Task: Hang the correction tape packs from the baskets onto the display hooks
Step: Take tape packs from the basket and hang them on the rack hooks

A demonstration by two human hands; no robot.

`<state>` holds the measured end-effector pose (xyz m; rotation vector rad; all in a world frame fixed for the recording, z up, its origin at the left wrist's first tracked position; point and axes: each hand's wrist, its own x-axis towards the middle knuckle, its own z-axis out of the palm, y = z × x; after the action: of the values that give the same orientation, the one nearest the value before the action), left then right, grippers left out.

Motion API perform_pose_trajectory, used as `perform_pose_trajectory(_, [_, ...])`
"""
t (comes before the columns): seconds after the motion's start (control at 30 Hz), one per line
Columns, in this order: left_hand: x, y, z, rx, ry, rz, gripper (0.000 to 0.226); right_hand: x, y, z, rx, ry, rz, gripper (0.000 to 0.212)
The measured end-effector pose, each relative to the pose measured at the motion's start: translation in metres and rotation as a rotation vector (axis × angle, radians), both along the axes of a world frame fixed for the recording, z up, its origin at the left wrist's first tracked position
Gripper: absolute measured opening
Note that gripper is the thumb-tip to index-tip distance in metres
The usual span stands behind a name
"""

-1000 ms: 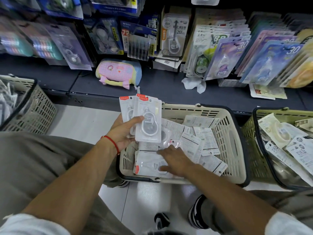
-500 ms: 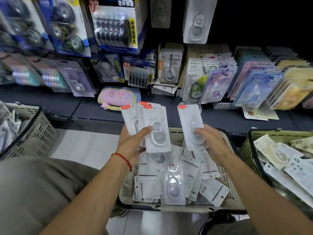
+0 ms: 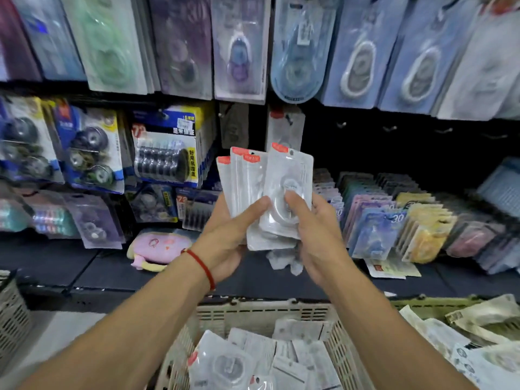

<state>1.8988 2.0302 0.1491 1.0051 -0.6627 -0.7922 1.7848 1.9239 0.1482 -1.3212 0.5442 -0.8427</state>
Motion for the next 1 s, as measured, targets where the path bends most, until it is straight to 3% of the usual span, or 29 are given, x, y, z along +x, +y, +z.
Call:
perform_pose_trajectory(0.17, [0.032,-0.009,0.013,0.076,-0.024,-0.136,0.065,0.010,-0.026,0.019,-0.102,0.027,0.072,0.039])
perform_pose_trajectory(0.27, [0.044,-0.012,0.005,0.093,0.025,-0.070,0.075,0.014,-0.045,0.016,-0.178,0.038,0.009,0.031])
perform_pose_trajectory(0.4, [0.059,-0.013,-0.006,0.072,0.060,0.072,0.063,0.016,-0.070,0.012,-0.254,0.029,-0.110,0.017])
perform_pose_trajectory(0.7, [0.058,-0.017,-0.007,0.002,0.047,0.124,0.058,0.049,-0.084,0.012,-0.259,-0.023,-0.170,0.017])
perform_pose_trajectory(0.77, [0.057,-0.017,-0.008,-0.001,0.038,0.116,0.060,0.052,-0.084,0.008,-0.246,-0.021,-0.214,0.022])
perform_pose_trajectory(0.9, [0.061,-0.013,-0.009,-0.008,0.031,0.135,0.060,0.054,-0.085,0.000,-0.263,0.001,-0.271,0.052])
perform_pose_trajectory(1.0, [0.065,-0.011,-0.010,-0.015,0.037,0.156,0.058,0.056,-0.090,-0.019,-0.214,0.143,-0.280,0.043])
